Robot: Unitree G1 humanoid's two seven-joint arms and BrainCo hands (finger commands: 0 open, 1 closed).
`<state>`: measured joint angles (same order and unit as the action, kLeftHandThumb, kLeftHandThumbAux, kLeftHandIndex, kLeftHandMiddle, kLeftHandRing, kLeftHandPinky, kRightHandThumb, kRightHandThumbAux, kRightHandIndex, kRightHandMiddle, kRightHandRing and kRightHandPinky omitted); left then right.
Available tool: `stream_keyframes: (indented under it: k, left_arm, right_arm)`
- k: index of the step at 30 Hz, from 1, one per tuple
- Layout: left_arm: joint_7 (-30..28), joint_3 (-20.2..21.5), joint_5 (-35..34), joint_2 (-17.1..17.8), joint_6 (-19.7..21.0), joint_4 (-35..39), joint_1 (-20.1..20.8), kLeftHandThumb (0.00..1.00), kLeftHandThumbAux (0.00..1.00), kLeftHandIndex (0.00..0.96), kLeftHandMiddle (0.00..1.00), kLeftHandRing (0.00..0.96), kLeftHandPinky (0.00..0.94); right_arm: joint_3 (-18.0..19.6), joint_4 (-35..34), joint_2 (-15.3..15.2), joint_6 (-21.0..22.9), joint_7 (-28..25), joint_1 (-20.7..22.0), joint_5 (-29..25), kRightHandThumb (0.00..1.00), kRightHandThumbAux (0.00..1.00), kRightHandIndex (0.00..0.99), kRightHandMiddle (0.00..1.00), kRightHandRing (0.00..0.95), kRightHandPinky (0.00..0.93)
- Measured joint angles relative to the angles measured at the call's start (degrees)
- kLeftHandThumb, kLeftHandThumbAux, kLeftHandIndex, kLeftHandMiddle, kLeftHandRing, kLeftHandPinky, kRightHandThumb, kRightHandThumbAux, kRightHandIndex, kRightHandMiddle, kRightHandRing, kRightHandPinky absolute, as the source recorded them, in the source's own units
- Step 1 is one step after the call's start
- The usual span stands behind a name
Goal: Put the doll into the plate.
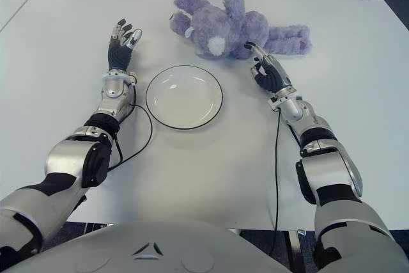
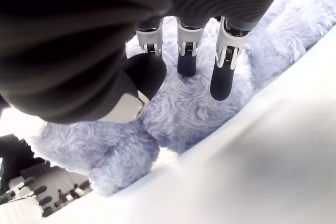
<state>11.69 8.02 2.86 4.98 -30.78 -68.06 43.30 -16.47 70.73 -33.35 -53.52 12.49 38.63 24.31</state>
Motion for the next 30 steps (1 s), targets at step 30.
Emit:
stream_keyframes:
  k: [30]
  left_arm:
    - [0.0,0.0,-0.01,-0.43,-0.18,0.0,0.06,0.0,0.467,0.094,0.148,0.136,0.112]
  right_arm:
    - [-0.05,-0.62,-3.03,-1.74,-4.87,-2.03,-2.13,0.849,0.619,0.0,0.0,0.158,0.315]
